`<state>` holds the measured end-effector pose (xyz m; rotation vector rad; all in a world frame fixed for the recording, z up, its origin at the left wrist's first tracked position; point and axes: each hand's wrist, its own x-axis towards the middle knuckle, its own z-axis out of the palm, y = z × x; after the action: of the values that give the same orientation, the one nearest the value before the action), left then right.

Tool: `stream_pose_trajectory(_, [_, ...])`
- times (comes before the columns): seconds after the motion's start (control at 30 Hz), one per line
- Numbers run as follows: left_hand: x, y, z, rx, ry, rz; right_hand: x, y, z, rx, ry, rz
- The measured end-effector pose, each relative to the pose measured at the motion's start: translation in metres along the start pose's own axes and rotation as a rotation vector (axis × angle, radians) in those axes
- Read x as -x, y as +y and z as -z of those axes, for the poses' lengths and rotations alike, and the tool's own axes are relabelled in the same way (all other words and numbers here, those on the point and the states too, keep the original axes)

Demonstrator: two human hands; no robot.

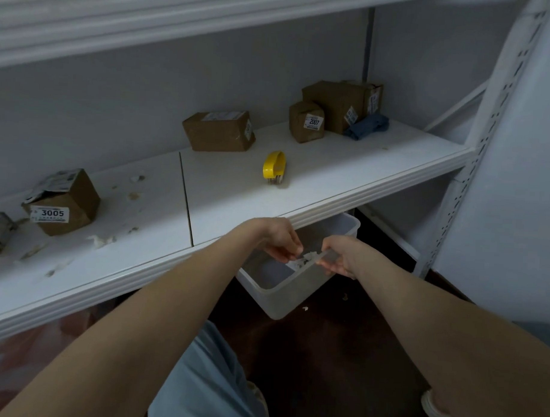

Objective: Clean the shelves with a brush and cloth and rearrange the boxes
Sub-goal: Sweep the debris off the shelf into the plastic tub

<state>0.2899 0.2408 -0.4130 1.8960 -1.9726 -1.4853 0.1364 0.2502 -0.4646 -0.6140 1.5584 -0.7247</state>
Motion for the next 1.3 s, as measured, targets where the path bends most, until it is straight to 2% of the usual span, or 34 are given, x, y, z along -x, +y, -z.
stream_pose_trajectory(0.13, [-0.001,-0.004,-0.005,0.003,-0.014,0.021,-0.001,0.003,0.003,-0.036,-0.017,-0.006])
stream_pose_trajectory(0.47, [0.001,-0.007,-0.014,0.052,-0.216,0.085,-0.011,0.004,0.005,-0.016,0.015,-0.032])
stream_pose_trajectory(0.73, [-0.007,-0.011,-0.024,0.117,-0.175,0.096,-0.01,-0.001,0.006,0.01,-0.006,-0.044])
stream_pose_trajectory(0.87, [-0.01,-0.011,-0.028,0.067,-0.134,0.104,-0.009,0.0,0.007,-0.005,-0.008,-0.046])
stream_pose_trajectory(1.3, [-0.014,-0.007,-0.026,0.097,-0.123,0.098,-0.019,0.002,0.008,-0.047,0.011,-0.063])
